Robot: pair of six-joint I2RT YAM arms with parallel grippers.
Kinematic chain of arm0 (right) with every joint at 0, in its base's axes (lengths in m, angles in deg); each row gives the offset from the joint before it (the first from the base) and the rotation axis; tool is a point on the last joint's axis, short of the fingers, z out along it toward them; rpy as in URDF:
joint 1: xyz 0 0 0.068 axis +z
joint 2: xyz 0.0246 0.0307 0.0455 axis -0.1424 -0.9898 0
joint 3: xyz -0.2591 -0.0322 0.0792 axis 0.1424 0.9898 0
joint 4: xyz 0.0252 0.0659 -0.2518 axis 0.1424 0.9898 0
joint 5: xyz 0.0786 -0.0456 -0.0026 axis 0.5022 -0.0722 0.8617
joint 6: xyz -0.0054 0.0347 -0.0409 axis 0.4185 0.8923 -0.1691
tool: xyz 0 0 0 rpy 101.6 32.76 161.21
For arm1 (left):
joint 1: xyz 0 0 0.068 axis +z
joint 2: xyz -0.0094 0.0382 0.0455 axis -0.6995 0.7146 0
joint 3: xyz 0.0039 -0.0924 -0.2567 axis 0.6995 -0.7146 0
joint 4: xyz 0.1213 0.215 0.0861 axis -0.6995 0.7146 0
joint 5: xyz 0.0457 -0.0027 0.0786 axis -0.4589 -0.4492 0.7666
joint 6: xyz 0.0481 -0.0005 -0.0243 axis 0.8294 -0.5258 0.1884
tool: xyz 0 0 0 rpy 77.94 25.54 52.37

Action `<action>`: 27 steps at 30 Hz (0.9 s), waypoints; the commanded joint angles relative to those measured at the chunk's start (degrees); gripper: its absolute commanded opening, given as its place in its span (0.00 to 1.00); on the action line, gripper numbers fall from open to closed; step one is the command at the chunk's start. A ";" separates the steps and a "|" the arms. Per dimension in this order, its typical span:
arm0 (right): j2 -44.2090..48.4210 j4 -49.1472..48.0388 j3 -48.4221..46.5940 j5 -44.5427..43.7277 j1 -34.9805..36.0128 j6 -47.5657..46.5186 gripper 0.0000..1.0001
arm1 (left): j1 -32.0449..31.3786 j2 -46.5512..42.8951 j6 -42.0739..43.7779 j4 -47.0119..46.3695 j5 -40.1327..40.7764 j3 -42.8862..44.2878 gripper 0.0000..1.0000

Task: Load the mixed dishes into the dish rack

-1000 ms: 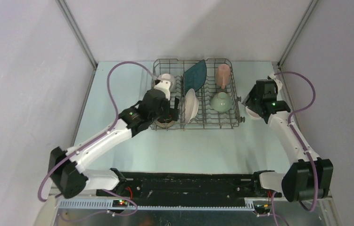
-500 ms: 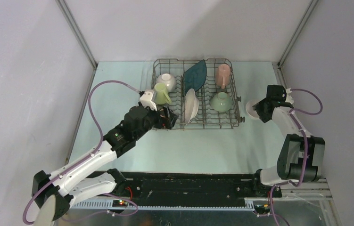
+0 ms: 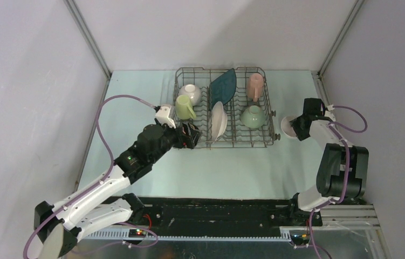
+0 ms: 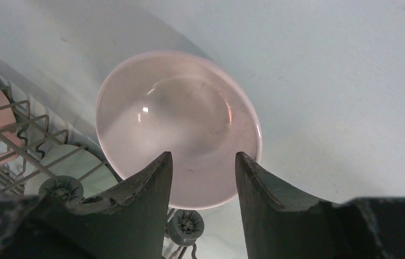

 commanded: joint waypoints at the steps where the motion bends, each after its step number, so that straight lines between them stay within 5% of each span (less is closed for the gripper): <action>1: 0.63 0.61 0.21 -3.33 -0.59 0.75 0.50 | 0.23 -0.94 -0.40 -1.53 1.30 -0.55 0.98; 10: 6.67 1.99 0.21 -9.65 1.40 -1.82 0.56 | 0.22 0.51 -0.30 -1.80 -0.01 -0.25 0.98; 27: 1.48 -3.48 7.15 -3.65 0.03 -0.70 0.51 | 0.25 0.86 -0.92 -3.45 -1.64 -0.70 0.98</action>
